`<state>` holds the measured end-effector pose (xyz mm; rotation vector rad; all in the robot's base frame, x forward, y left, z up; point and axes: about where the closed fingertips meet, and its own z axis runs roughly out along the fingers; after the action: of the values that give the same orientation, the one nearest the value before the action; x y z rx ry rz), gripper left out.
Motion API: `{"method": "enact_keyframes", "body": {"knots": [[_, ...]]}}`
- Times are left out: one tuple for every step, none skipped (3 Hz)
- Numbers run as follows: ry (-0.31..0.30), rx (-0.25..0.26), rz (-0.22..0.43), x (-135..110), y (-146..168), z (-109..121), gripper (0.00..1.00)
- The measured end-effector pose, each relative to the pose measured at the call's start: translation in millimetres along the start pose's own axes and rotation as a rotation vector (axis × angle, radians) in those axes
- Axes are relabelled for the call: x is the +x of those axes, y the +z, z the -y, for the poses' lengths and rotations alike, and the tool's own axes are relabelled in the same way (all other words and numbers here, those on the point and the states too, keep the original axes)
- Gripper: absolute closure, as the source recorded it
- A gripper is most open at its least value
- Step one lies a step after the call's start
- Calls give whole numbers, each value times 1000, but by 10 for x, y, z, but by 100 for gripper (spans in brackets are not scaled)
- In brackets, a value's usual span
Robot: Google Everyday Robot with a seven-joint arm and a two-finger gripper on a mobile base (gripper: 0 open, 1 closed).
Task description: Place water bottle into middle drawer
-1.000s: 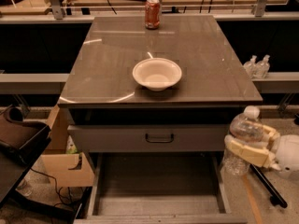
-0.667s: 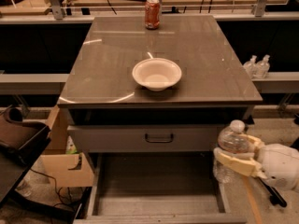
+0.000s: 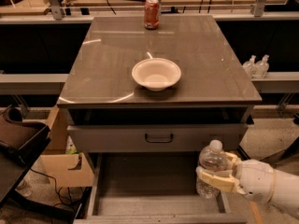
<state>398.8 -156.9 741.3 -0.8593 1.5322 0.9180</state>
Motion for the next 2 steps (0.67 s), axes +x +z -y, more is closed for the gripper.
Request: {"method": "enact_keyframes", "body": {"knots": [[23, -40, -10, 219, 211, -107, 100], [23, -40, -10, 219, 212, -106, 100]]}}
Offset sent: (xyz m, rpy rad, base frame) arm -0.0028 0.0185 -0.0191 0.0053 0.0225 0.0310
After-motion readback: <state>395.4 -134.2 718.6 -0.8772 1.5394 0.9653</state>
